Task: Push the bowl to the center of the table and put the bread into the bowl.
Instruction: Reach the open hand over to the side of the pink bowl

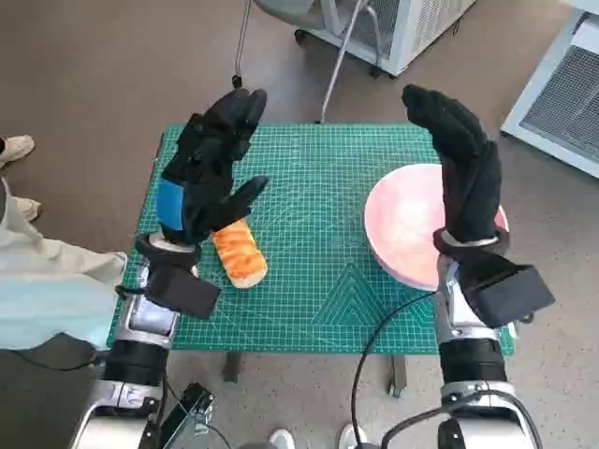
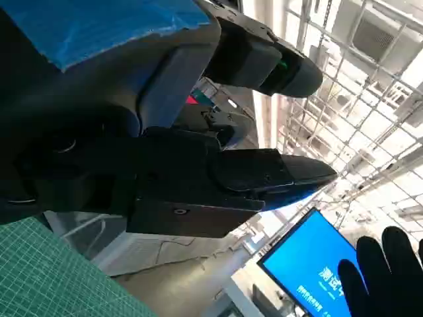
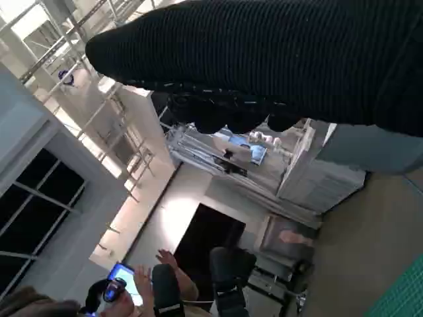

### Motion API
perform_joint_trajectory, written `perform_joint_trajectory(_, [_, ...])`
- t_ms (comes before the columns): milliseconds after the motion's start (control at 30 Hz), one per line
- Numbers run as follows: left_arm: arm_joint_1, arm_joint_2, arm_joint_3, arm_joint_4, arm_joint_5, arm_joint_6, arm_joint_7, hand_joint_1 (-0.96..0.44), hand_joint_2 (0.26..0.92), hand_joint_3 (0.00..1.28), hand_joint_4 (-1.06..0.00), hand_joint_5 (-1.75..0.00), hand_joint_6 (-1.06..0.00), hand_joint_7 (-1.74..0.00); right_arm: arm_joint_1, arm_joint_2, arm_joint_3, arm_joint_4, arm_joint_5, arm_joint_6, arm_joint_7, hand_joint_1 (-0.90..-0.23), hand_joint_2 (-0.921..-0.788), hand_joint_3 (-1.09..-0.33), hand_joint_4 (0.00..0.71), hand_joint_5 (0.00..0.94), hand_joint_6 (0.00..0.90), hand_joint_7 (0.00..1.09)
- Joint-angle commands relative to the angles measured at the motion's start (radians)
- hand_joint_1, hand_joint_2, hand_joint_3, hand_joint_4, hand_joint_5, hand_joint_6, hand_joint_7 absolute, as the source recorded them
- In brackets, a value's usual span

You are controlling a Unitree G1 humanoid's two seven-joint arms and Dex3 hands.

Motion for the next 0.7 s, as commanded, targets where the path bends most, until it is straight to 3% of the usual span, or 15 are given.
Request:
perform_joint_trajectory(33, [-0.012, 0.0, 0.001, 0.007, -0.013, -0.012, -0.004, -0.32, 0.921, 0.26, -0.35, 0.0, -0.38, -0.33, 0.03, 0.005, 0.006, 0.009, -0.017, 0.009, -0.009, -0.576, -0.921, -0.762, 0.396, 0.003, 0.053, 0.8])
perform_joint_trajectory(533, [-0.017, 0.002, 0.0, 0.008, -0.013, -0.009, -0.009, -0.33, 0.921, 0.26, -0.35, 0.0, -0.38, -0.33, 0.04, 0.0, 0.01, -0.003, -0.023, 0.013, -0.015, -0.577, -0.921, -0.76, 0.396, 0.003, 0.055, 0.79])
perform_joint_trajectory(700, [-0.012, 0.003, 0.001, 0.005, -0.013, -0.01, -0.01, -0.33, 0.921, 0.26, -0.35, 0.0, -0.38, -0.33, 0.059, -0.032, -0.014, -0.017, -0.004, 0.012, -0.005, -0.574, -0.921, -0.765, 0.394, 0.002, 0.053, 0.8])
